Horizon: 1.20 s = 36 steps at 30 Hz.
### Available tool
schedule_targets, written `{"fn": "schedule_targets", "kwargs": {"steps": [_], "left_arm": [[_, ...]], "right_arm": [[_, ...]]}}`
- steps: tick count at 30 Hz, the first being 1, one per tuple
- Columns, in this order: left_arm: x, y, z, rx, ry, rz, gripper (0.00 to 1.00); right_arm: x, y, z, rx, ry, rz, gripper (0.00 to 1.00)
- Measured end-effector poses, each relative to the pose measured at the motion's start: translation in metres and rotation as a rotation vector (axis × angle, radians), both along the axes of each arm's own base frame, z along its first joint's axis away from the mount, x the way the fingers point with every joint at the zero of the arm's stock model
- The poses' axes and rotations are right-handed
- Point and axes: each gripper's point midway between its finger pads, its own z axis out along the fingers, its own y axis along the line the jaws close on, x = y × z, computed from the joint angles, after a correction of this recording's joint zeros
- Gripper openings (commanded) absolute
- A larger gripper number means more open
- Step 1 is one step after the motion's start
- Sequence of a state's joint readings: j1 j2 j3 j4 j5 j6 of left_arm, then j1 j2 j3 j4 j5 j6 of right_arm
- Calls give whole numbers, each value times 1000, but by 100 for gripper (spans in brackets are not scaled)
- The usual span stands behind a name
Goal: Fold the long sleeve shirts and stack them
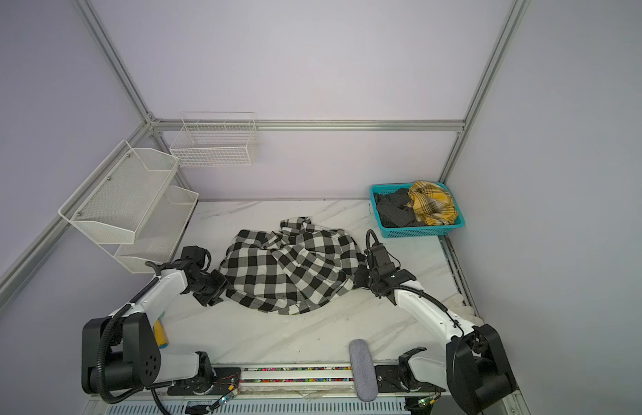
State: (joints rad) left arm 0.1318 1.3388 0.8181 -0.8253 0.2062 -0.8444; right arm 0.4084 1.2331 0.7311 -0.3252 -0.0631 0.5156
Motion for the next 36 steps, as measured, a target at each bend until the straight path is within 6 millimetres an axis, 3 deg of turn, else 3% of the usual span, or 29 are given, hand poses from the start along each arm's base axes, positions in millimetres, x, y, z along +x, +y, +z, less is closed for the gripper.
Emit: {"fn": "schedule_targets", "kwargs": {"steps": [4,9,16,20,25,28,32,36], "left_arm": [[-2,5,-12,-14,33,24,54],[-1,4,-38,-42,108,28,50],[5,2,-40,-54,96,24,42],[11,-2,-41,-79,80,20,30],[19,-16,-44,-105,70,-27,0],[20,-19,-42,-100,74,-51,0],[23,-10,-24,-42,96,-82,0],[67,4,36,39,-24,-117,0]], "right_arm": [[1,1,-4,-3,17,3,0],[1,2,-3,-3,16,4,0],[1,2,-2,2,11,4,0],[1,2,-2,2,13,6,0],[3,3,-2,0,16,5,0],[6,4,2,3,8,5,0],[22,9,14,-4,-10,8,0],[57,19,35,-24,-53,13,0]]}}
